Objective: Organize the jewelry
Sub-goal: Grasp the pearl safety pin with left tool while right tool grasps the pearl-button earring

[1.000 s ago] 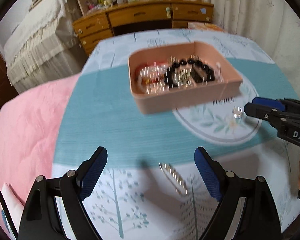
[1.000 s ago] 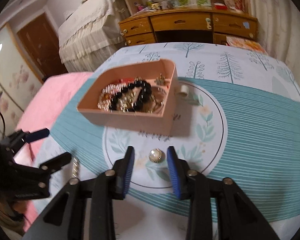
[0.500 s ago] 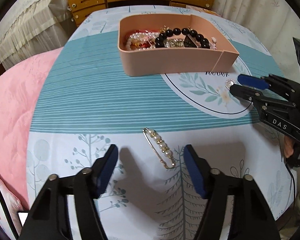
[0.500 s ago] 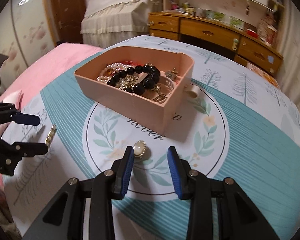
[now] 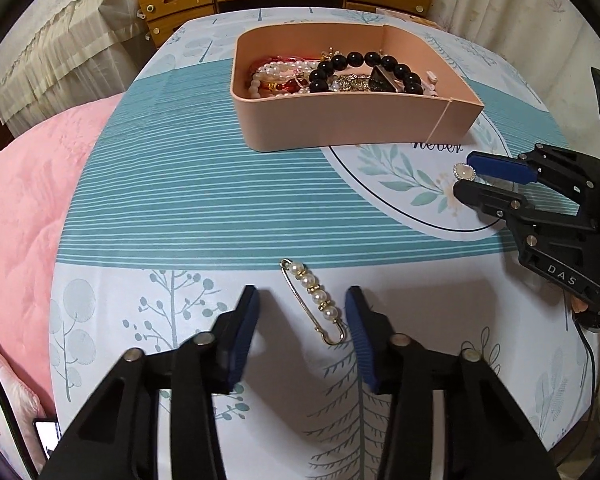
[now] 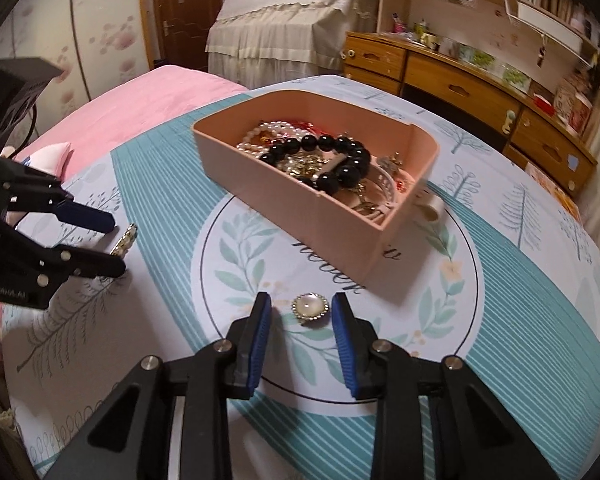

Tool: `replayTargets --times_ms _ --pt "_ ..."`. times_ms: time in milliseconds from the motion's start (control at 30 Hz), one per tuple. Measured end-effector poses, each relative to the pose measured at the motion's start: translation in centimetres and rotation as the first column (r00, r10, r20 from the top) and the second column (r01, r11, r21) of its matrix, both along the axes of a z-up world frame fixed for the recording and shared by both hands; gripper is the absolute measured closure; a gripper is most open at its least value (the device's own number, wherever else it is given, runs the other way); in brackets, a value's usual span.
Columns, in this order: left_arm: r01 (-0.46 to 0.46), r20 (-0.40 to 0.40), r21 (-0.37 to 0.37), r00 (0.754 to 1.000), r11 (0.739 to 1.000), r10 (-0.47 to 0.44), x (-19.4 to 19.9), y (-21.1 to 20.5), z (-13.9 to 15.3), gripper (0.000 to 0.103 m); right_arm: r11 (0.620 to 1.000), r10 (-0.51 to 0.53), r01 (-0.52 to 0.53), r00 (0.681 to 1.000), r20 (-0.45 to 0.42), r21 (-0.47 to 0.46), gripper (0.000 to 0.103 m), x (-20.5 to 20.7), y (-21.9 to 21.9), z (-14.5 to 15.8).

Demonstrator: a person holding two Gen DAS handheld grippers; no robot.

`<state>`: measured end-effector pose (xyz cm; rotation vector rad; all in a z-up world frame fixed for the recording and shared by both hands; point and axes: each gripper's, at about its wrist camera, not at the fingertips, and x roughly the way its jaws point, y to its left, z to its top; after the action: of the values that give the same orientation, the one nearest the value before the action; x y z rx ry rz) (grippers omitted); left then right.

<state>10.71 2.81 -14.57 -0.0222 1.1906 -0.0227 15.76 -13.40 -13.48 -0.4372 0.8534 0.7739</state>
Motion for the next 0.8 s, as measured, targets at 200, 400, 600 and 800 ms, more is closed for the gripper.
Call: replayTargets --times_ms 200,400,600,800 --pt "-0.007 0.017 -0.022 1.000 1.000 0.008 -0.3 0.6 -0.1 0.095 1.000 -0.015 0.015 1.000 0.007 -0.005 0.084 -0.3 0.0 0.0" --pt "-0.042 0.032 -0.105 0.998 0.994 0.045 -0.6 2.0 0.4 0.098 1.000 -0.028 0.028 0.999 0.036 0.004 0.084 -1.5 -0.1 0.5" --pt "-0.030 0.095 -0.132 0.995 0.991 0.043 -0.5 2.7 3.2 0.098 0.993 -0.052 0.049 0.999 0.018 0.107 0.084 -2.3 -0.6 2.9" --pt "0.013 0.176 -0.195 0.984 0.981 0.022 1.5 3.6 8.4 0.098 0.965 -0.114 0.113 0.993 -0.007 0.236 0.084 -1.3 -1.0 7.5"
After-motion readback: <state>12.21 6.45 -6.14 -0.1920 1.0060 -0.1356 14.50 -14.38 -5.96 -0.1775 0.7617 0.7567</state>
